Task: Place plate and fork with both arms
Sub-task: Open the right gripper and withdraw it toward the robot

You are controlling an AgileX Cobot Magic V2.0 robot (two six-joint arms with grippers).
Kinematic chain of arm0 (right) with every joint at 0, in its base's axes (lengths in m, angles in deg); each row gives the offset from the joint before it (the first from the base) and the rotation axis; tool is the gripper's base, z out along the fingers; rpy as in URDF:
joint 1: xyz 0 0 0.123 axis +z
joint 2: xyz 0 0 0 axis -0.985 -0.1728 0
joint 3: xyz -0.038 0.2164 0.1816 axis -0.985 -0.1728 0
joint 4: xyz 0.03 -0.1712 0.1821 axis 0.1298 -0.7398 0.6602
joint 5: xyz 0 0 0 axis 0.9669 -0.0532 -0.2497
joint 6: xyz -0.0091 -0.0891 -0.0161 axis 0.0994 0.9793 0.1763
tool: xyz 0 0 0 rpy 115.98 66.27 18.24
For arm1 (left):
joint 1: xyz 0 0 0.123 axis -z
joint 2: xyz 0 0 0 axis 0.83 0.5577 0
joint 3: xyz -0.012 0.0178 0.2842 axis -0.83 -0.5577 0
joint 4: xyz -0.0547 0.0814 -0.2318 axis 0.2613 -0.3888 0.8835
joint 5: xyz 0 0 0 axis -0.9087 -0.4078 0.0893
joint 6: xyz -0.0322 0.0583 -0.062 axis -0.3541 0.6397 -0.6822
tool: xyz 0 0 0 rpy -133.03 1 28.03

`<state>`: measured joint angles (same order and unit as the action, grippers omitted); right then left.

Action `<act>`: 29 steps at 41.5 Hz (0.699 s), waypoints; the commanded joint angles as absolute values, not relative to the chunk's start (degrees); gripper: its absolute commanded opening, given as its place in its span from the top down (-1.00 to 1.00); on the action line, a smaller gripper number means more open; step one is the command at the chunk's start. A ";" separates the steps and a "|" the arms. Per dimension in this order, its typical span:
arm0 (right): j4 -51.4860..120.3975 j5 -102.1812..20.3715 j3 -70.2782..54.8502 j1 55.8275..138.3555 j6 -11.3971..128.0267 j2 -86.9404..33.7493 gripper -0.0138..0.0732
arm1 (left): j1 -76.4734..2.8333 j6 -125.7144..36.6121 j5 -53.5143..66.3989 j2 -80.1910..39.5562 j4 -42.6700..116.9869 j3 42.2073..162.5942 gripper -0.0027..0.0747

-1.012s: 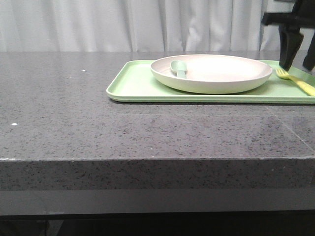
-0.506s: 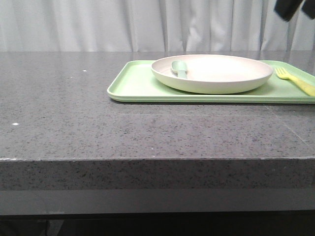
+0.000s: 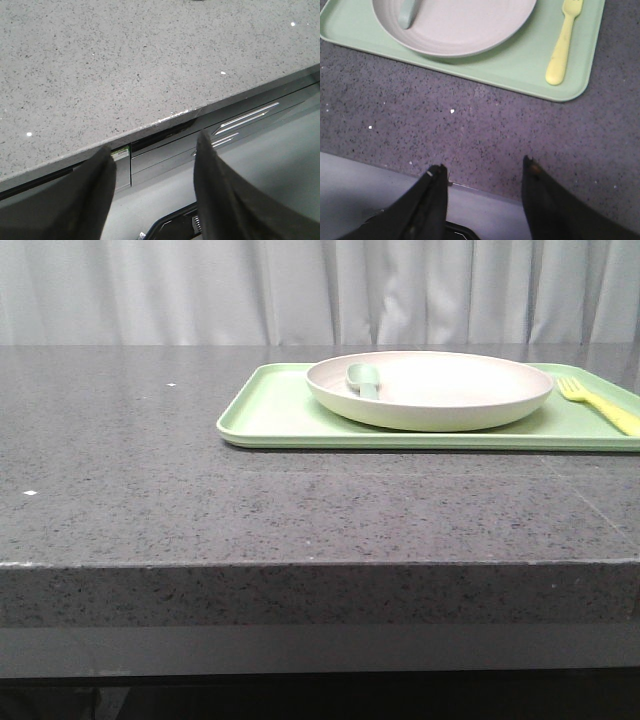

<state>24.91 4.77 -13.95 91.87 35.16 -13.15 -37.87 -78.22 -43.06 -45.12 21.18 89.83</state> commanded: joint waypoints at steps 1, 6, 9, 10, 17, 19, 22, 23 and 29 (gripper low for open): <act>24.48 1.60 -15.77 91.78 35.65 -7.93 -0.20 | -38.02 -78.11 -39.74 -44.87 21.87 91.33 0.00; 23.34 1.60 -18.77 91.78 35.65 -2.18 -0.20 | -38.02 -78.11 -39.74 -44.87 21.87 91.33 0.00; 21.60 1.75 -20.19 91.78 35.65 0.41 -0.20 | -38.02 -78.11 -39.74 -44.87 21.87 91.33 0.00; 21.00 1.91 -20.69 91.78 35.65 1.09 -0.20 | -38.02 -78.11 -39.74 -44.87 21.87 91.33 0.00; 20.24 2.54 -23.18 91.78 35.60 5.33 -0.20 | -38.02 -78.11 -39.32 -44.87 21.87 91.33 0.00; 20.24 2.54 -23.92 91.78 35.60 5.85 -0.20 | -38.02 -78.11 -38.70 -44.87 21.87 91.33 0.00; 20.24 2.59 -24.69 91.78 35.60 6.12 -0.20 | -38.02 -78.11 -38.20 -44.87 21.87 91.33 0.00; 20.29 2.67 -24.86 91.78 35.60 6.12 -0.20 | -38.02 -78.11 -38.20 -44.87 21.87 91.33 0.00; 20.29 2.14 -25.65 91.78 35.60 6.12 -0.19 | -38.02 -78.11 -38.06 -44.87 21.75 91.33 0.02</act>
